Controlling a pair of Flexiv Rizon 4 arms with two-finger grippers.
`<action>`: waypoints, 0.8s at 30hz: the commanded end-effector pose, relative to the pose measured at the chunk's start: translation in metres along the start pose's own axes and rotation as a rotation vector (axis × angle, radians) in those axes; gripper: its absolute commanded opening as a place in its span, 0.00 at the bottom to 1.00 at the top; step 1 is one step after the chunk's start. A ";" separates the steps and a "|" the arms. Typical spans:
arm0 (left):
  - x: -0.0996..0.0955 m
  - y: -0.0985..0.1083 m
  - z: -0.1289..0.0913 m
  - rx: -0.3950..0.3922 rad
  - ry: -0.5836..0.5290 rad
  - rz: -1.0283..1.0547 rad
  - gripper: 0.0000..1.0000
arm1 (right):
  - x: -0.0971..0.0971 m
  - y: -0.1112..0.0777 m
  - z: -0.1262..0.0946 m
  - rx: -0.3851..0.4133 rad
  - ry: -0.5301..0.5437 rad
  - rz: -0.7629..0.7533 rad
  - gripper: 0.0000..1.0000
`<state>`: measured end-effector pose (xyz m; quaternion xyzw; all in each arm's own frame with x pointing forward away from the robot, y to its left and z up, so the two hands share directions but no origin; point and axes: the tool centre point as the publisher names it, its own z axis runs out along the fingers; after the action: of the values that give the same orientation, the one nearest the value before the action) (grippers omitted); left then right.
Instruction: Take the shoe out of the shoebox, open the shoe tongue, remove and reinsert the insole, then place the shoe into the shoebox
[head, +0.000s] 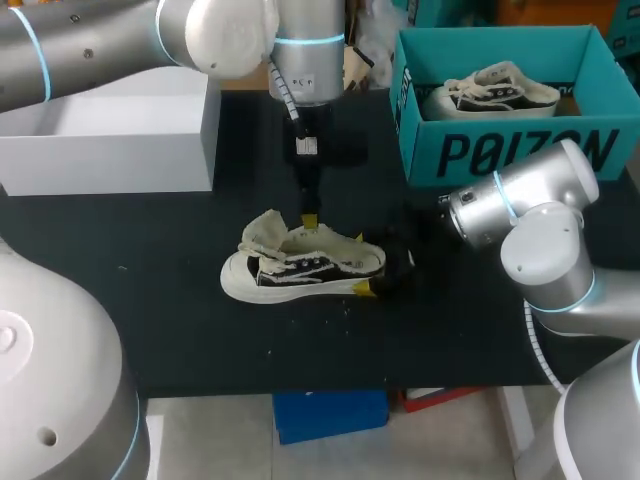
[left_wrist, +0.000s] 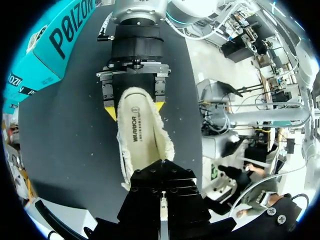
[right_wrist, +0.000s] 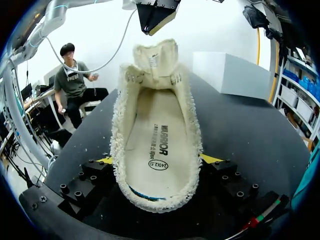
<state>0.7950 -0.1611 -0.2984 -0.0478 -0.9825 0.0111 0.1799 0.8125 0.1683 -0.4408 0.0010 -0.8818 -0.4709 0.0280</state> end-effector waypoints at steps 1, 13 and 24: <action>-0.002 -0.005 0.017 0.026 -0.023 0.055 0.00 | -0.001 -0.004 0.004 0.002 0.000 0.002 0.00; -0.016 -0.004 0.032 0.030 -0.077 0.057 0.00 | -0.001 -0.004 0.004 0.002 0.000 0.002 0.00; -0.024 -0.009 0.066 0.071 -0.022 0.041 0.00 | -0.001 -0.004 0.004 0.002 0.000 0.002 0.00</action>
<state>0.7902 -0.1685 -0.3561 -0.0627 -0.9829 0.0493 0.1657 0.8126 0.1683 -0.4408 0.0010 -0.8818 -0.4709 0.0279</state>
